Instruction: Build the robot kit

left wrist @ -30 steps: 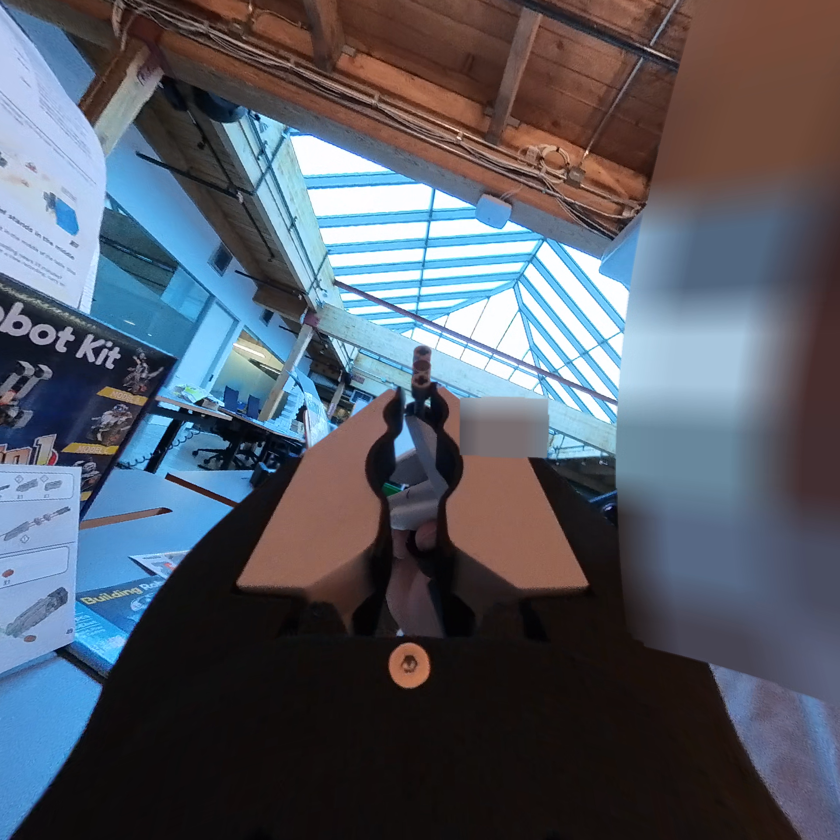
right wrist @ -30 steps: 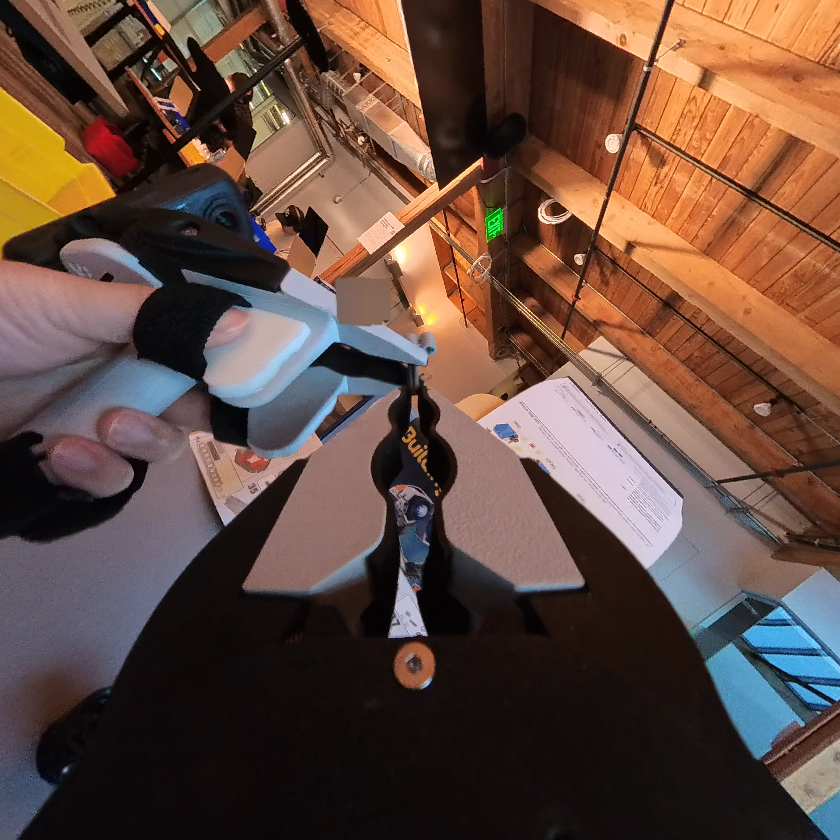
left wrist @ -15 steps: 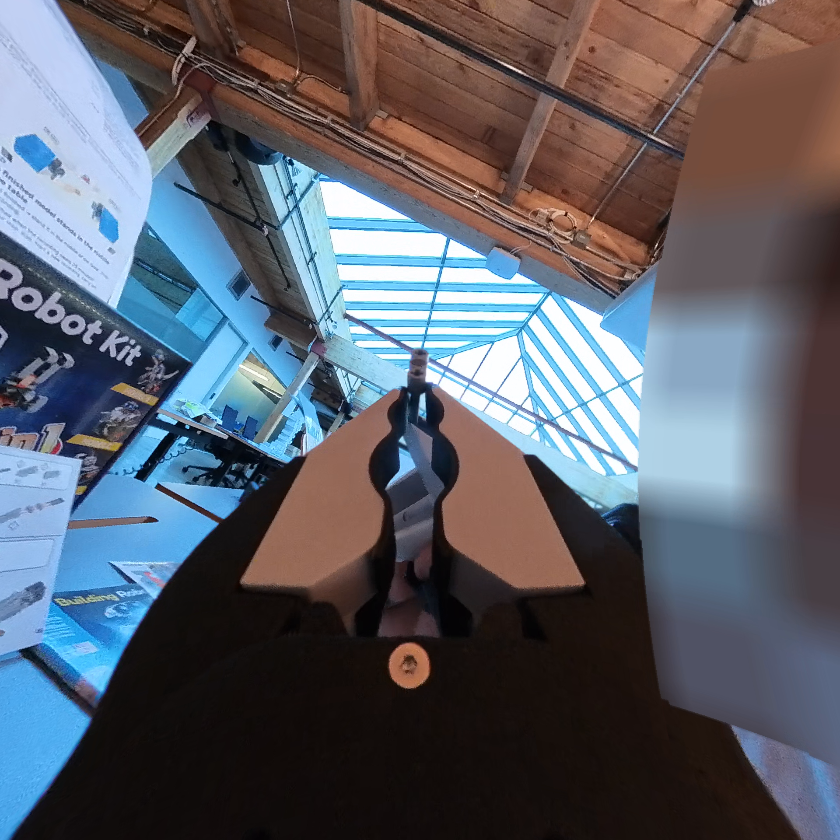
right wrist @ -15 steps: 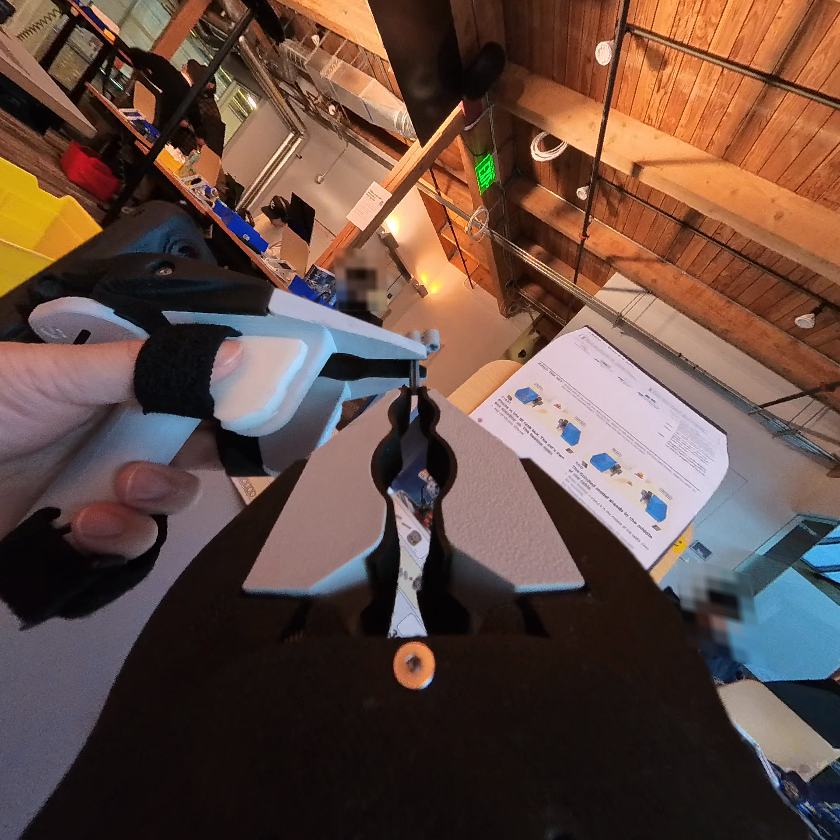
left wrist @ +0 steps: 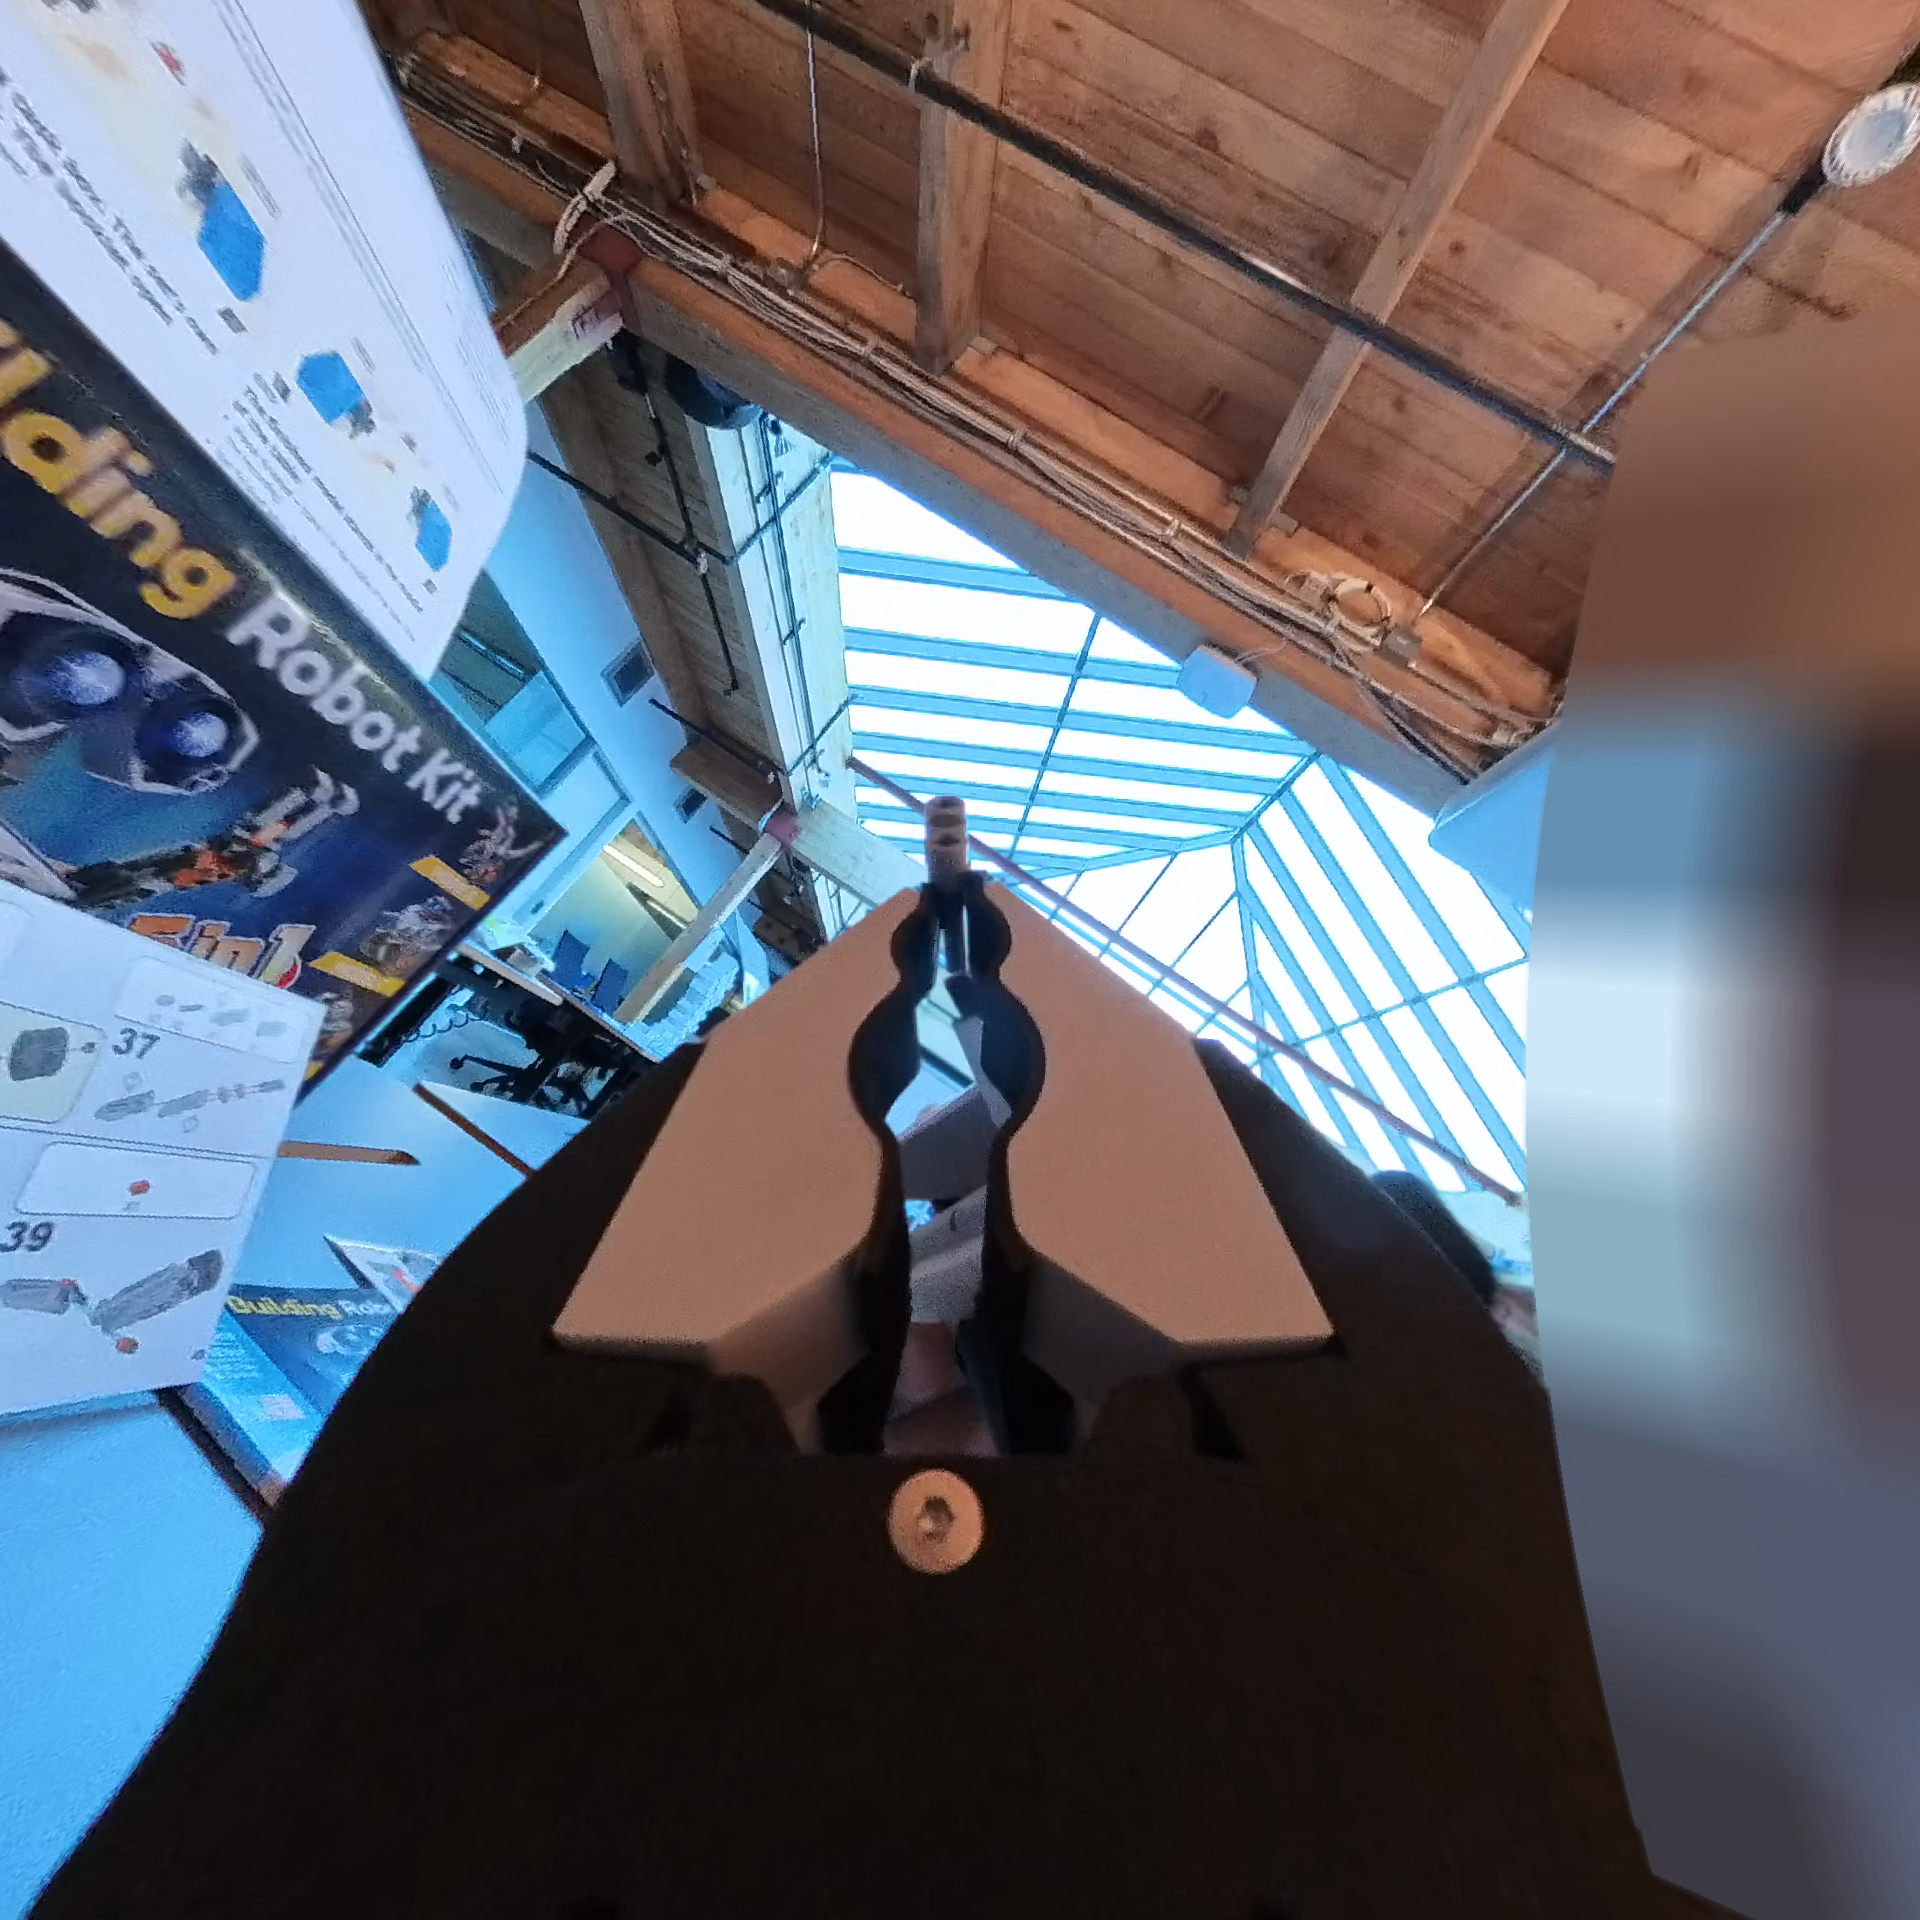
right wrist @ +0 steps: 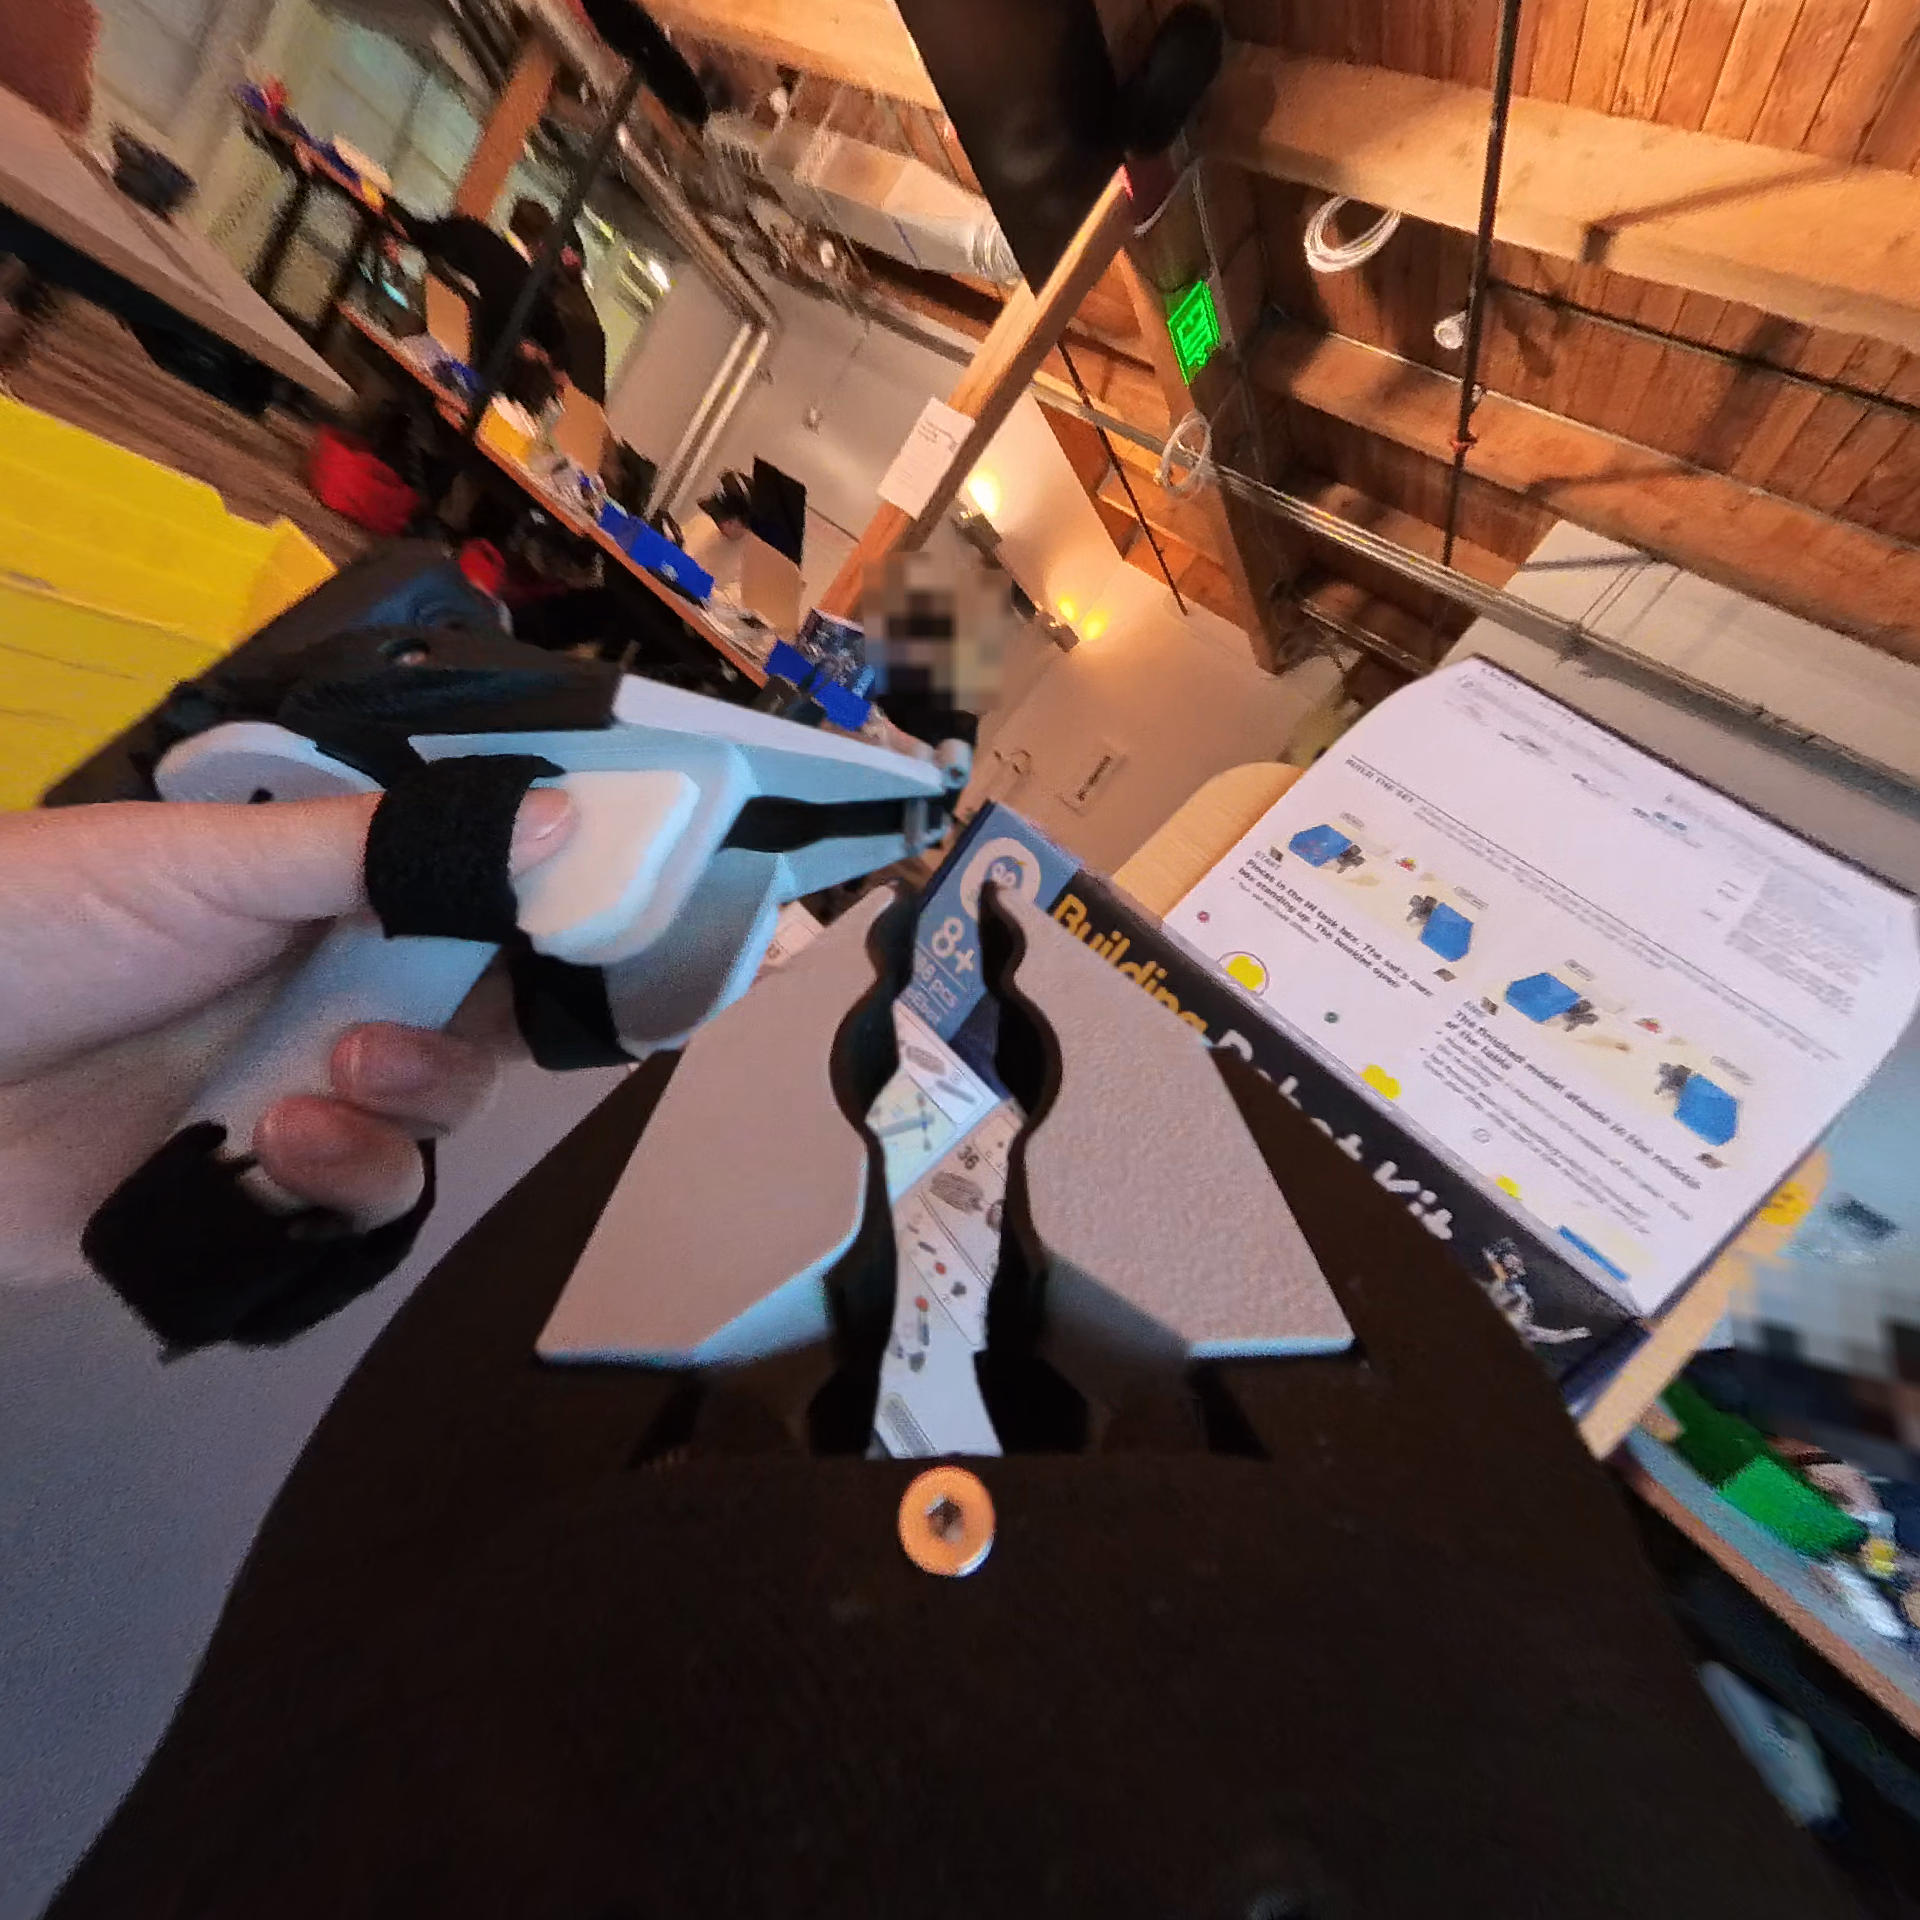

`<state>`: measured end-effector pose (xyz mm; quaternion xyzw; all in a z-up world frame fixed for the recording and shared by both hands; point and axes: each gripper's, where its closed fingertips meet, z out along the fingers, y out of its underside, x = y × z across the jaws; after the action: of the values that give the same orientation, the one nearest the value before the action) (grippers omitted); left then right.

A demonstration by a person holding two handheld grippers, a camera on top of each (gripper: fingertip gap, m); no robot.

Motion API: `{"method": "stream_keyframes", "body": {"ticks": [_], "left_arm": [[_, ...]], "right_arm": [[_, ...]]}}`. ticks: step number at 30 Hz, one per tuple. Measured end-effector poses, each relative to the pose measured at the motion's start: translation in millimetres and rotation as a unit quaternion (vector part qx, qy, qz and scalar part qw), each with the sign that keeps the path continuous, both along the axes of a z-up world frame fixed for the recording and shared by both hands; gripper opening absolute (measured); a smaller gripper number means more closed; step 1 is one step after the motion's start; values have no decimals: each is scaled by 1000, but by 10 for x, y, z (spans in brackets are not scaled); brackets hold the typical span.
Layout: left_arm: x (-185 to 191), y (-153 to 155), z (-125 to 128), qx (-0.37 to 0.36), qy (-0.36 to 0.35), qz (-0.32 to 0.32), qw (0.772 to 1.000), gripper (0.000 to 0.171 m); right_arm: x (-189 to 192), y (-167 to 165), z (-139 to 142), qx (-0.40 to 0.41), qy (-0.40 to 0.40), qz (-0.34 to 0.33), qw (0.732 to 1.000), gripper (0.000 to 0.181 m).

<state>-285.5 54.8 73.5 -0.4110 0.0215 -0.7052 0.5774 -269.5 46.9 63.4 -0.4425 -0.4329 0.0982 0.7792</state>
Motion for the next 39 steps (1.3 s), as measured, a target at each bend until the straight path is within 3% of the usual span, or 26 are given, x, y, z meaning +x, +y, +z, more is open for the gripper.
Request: {"method": "stream_keyframes", "body": {"ticks": [3,4,5,8,9,13,16,20,22,25,29,34,39], "left_arm": [[-167,105,-9,2,18,15,1000,2],[-224,135,-9,9,34,29,999,2],[-283,158,-1,17,46,43,998,2],[-425,209,23,30,74,73,994,2],[-447,217,24,35,85,78,993,2],[-436,251,-43,50,132,94,986,2],[-413,260,-83,50,141,89,985,2],[-401,273,-121,44,141,76,986,2],[-370,272,-144,48,153,74,984,2],[-287,246,-173,56,174,61,981,2],[-76,114,-198,88,215,16,973,2],[239,-89,-315,128,290,-42,948,1],[356,-135,-352,144,337,-23,930,1]], "right_arm": [[63,165,-197,-92,-29,74,993,18],[111,305,-392,-155,-52,84,983,33],[118,339,-651,-228,-85,124,962,43],[201,171,-1349,-433,-157,223,859,59],[229,106,-1501,-456,-178,233,840,56],[336,61,-1986,-409,-288,191,845,55],[388,79,-2189,-422,-314,177,832,55],[296,47,-2210,-431,-289,200,831,51],[280,50,-2222,-427,-295,197,832,39],[245,123,-2145,-384,-289,185,857,30],[159,150,-1648,-256,-278,169,911,29],[124,61,-1191,-226,-260,154,926,28],[168,122,-865,-211,-224,117,944,29]]}}
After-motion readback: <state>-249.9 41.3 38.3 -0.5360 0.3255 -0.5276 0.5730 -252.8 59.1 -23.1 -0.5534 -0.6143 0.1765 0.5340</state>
